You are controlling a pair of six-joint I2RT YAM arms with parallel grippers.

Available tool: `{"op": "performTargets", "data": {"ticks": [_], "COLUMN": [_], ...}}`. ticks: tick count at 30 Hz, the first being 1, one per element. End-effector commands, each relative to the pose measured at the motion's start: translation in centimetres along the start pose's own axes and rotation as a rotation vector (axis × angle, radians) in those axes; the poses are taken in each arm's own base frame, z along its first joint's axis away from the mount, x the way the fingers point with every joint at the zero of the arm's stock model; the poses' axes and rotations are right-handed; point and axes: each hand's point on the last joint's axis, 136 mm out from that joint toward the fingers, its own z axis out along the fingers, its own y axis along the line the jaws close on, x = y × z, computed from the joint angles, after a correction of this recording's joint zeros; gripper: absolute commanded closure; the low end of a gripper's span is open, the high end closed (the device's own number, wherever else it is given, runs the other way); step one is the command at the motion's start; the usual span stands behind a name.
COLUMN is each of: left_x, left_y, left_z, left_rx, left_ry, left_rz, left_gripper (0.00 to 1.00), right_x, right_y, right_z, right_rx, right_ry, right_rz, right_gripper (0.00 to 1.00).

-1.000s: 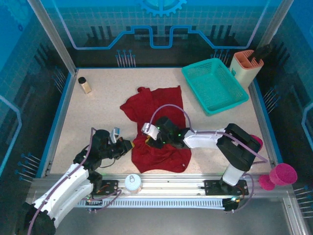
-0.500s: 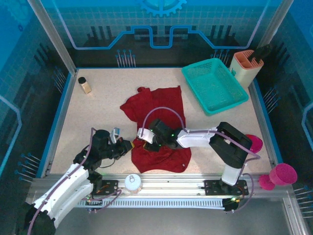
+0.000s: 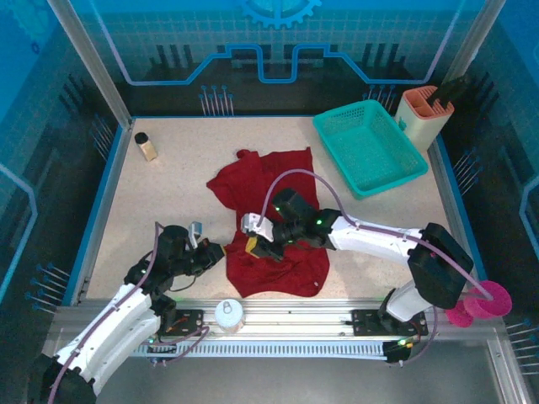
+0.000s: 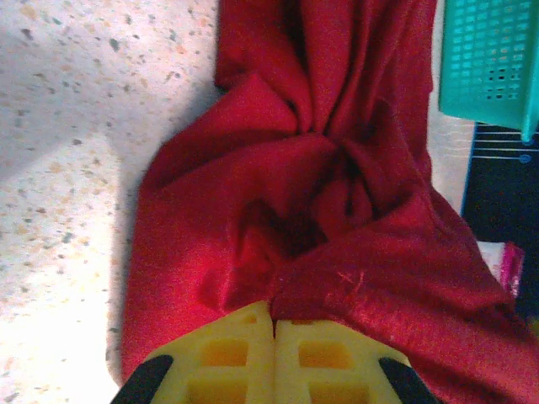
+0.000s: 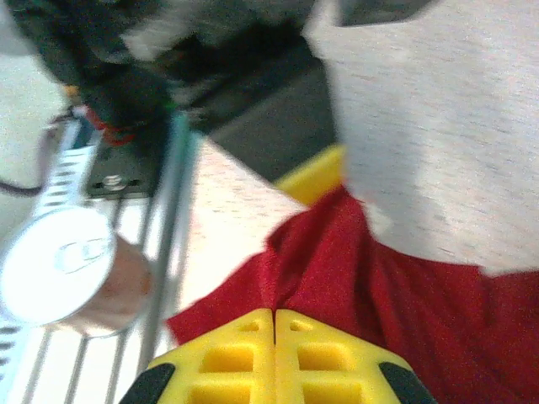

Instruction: Fold the inside-out t-shirt

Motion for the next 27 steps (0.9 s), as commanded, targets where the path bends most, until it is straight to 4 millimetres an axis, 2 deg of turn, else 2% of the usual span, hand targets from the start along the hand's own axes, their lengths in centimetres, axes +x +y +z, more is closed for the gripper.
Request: {"op": "performTargets", "data": {"ticks": [1, 2, 6, 12, 14, 17, 20, 24, 27], "left_x": [-0.4, -0.6, -1.4, -2.2, -2.1, -1.9, -1.5, -1.3, -1.2], "left_y": [1.8, 1.7, 1.6, 1.8, 1.6, 1.3, 1.3, 1.2, 1.1], "left_z": [-0.1, -0.2, -0.5, -1.3, -1.4, -1.3, -1.2, -1.0, -0.9], "left_rx": [-0.076, -0.078, -0.099, -0.157, -0.151, -0.133, -0.124, -0.102, -0.088], "left_ry": [-0.036, -0.044, -0.081, -0.11, -0.107, -0.092, -0.076, -0.067, -0.069], "left_rz": [0.034, 0.047, 0.102, 0.157, 0.164, 0.161, 0.147, 0.128, 0.121], "left_gripper": [1.0, 1.0, 1.0, 1.0, 1.0, 1.0, 1.0, 1.0, 1.0], "right_x": [0.2, 0.5, 2.7, 4.8, 5.4, 6.3, 7.1, 7.2, 6.0], "right_y": [5.1, 5.6, 5.6, 5.8, 4.4, 0.7, -2.9, -5.6, -5.9], "right_z": [0.6, 1.0, 2.3, 2.2, 2.0, 2.2, 2.3, 3.1, 3.6], "right_rx": [-0.257, -0.276, -0.296, -0.266, -0.178, 0.051, 0.248, 0.361, 0.364], "right_ry": [0.034, 0.062, 0.157, 0.215, 0.225, 0.25, 0.268, 0.269, 0.221], "right_rz": [-0.002, 0.005, 0.067, 0.064, 0.065, 0.059, 0.072, 0.079, 0.092], "right_gripper": [0.96, 0.9, 0.89, 0.78, 0.74, 0.62, 0.61, 0.62, 0.65]}}
